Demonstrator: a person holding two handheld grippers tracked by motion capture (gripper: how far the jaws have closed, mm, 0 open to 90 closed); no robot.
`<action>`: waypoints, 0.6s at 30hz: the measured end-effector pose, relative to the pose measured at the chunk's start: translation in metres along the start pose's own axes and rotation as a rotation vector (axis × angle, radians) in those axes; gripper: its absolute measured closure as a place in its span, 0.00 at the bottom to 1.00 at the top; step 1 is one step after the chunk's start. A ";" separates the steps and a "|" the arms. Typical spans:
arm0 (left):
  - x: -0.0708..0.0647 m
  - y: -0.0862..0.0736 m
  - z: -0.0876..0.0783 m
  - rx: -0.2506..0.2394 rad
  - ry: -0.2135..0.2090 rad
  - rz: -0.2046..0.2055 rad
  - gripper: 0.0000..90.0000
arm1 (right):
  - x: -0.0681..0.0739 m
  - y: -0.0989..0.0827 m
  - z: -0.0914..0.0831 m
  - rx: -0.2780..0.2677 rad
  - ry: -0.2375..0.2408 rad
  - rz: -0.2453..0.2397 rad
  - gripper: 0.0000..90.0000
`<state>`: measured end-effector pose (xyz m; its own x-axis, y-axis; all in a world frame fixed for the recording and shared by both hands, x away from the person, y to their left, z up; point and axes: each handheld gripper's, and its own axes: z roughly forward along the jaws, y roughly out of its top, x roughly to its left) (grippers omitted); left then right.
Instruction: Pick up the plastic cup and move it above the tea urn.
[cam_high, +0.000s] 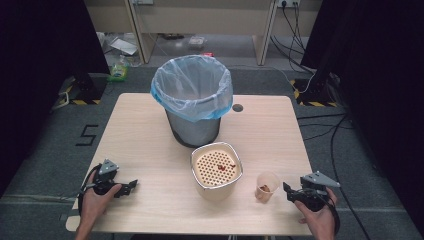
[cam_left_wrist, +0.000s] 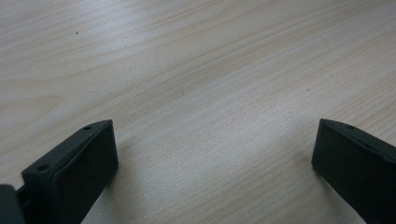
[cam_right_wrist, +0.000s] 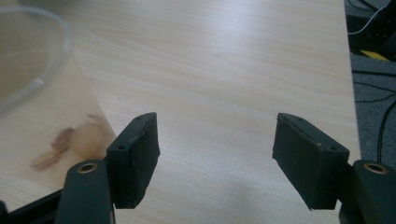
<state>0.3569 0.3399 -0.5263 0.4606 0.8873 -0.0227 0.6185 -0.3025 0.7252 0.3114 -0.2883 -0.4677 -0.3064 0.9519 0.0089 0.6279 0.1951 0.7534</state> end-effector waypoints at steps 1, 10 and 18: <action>0.000 0.000 0.000 0.000 0.000 0.000 0.00 | 0.000 0.006 -0.006 -0.005 0.005 -0.002 0.37; 0.000 0.000 0.000 0.000 0.000 0.000 0.00 | 0.003 0.025 -0.023 -0.038 0.023 -0.016 0.41; 0.000 0.000 0.000 0.001 0.000 0.001 0.00 | 0.014 0.047 -0.033 -0.070 0.056 -0.048 0.42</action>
<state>0.3569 0.3400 -0.5262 0.4614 0.8869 -0.0223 0.6186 -0.3036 0.7246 0.3130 -0.2734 -0.4103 -0.3762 0.9265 0.0070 0.5604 0.2215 0.7981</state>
